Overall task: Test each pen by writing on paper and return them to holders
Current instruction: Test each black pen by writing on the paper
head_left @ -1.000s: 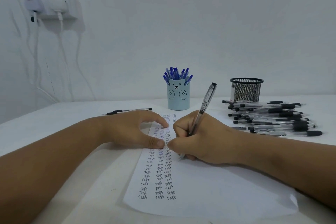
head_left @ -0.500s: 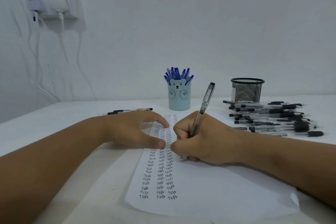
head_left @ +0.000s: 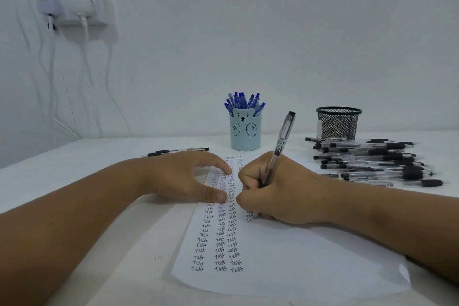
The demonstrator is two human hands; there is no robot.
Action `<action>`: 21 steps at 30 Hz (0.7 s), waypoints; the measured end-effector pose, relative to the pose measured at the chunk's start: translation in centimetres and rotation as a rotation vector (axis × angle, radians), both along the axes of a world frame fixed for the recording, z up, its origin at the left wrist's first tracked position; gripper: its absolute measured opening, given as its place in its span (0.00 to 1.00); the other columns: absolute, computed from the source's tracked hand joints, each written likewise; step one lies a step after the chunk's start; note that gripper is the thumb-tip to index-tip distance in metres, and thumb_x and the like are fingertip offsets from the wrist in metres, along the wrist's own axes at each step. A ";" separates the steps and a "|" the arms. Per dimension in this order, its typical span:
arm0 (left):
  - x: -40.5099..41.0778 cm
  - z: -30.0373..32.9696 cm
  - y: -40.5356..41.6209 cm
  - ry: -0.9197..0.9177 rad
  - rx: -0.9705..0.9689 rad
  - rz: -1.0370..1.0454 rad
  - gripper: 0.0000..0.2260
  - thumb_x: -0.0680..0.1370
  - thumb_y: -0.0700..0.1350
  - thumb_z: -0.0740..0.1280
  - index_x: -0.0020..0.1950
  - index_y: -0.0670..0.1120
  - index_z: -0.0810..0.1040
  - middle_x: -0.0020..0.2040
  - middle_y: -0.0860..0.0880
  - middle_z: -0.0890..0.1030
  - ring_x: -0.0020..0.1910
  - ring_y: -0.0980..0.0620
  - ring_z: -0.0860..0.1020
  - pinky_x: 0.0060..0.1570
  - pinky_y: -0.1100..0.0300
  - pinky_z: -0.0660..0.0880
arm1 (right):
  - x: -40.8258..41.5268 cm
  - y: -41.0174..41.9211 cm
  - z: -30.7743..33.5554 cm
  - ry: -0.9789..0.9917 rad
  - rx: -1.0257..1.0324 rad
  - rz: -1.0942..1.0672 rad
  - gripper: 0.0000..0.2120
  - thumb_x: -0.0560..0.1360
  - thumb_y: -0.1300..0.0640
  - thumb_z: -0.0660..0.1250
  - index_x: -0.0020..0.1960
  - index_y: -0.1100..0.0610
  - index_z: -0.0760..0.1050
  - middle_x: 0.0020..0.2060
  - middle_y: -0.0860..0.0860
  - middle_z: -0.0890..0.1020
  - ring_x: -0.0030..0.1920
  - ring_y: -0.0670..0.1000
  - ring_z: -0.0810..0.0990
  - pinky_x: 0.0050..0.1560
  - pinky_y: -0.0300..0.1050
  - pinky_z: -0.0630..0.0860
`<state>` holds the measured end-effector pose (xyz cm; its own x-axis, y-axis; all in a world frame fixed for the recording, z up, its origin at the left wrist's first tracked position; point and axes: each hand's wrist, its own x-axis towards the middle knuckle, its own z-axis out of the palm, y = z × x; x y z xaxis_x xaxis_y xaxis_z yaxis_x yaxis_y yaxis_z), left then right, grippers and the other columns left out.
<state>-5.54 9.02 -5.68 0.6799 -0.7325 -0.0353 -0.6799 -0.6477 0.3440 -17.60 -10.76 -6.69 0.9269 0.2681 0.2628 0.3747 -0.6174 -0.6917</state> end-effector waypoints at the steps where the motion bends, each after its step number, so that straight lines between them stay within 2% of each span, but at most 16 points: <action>1: 0.0 0.0 0.0 -0.001 0.003 0.000 0.30 0.64 0.71 0.71 0.65 0.71 0.72 0.69 0.69 0.70 0.73 0.62 0.64 0.74 0.55 0.62 | 0.1 0.0 0.0 -0.002 -0.005 -0.003 0.19 0.73 0.67 0.68 0.29 0.61 0.62 0.23 0.54 0.66 0.25 0.49 0.65 0.27 0.37 0.63; 6: -0.2 0.1 0.0 -0.003 0.002 0.006 0.29 0.65 0.69 0.72 0.66 0.70 0.72 0.69 0.69 0.69 0.72 0.63 0.65 0.73 0.57 0.62 | 0.0 0.0 0.0 0.016 0.010 -0.020 0.18 0.73 0.67 0.68 0.31 0.64 0.62 0.22 0.51 0.68 0.23 0.46 0.66 0.28 0.37 0.63; 9: -0.1 0.1 0.0 -0.007 0.006 0.002 0.29 0.66 0.70 0.72 0.65 0.71 0.72 0.70 0.69 0.69 0.73 0.62 0.64 0.75 0.55 0.62 | -0.1 -0.1 0.0 0.015 0.005 -0.018 0.17 0.74 0.68 0.67 0.32 0.67 0.62 0.21 0.45 0.69 0.23 0.42 0.68 0.29 0.39 0.63; 13: -0.1 0.1 0.0 0.000 0.007 0.006 0.30 0.64 0.71 0.72 0.65 0.71 0.72 0.70 0.68 0.69 0.73 0.62 0.64 0.75 0.54 0.62 | -0.1 0.1 0.0 -0.028 -0.014 -0.015 0.18 0.73 0.67 0.68 0.30 0.61 0.61 0.24 0.52 0.66 0.26 0.48 0.65 0.29 0.39 0.63; 16: 0.0 0.0 0.0 0.002 0.006 0.002 0.29 0.65 0.70 0.72 0.65 0.72 0.72 0.69 0.68 0.69 0.72 0.62 0.65 0.73 0.56 0.62 | 0.0 0.1 0.0 -0.011 -0.011 -0.005 0.19 0.72 0.67 0.68 0.29 0.60 0.61 0.23 0.52 0.64 0.26 0.49 0.64 0.29 0.38 0.63; 21: 0.4 -0.1 0.2 -0.002 -0.008 -0.008 0.30 0.64 0.74 0.73 0.64 0.73 0.72 0.69 0.69 0.70 0.73 0.62 0.65 0.76 0.52 0.62 | 0.2 -0.2 -0.2 0.000 0.039 -0.016 0.19 0.73 0.67 0.68 0.30 0.61 0.61 0.23 0.53 0.65 0.26 0.51 0.67 0.28 0.38 0.64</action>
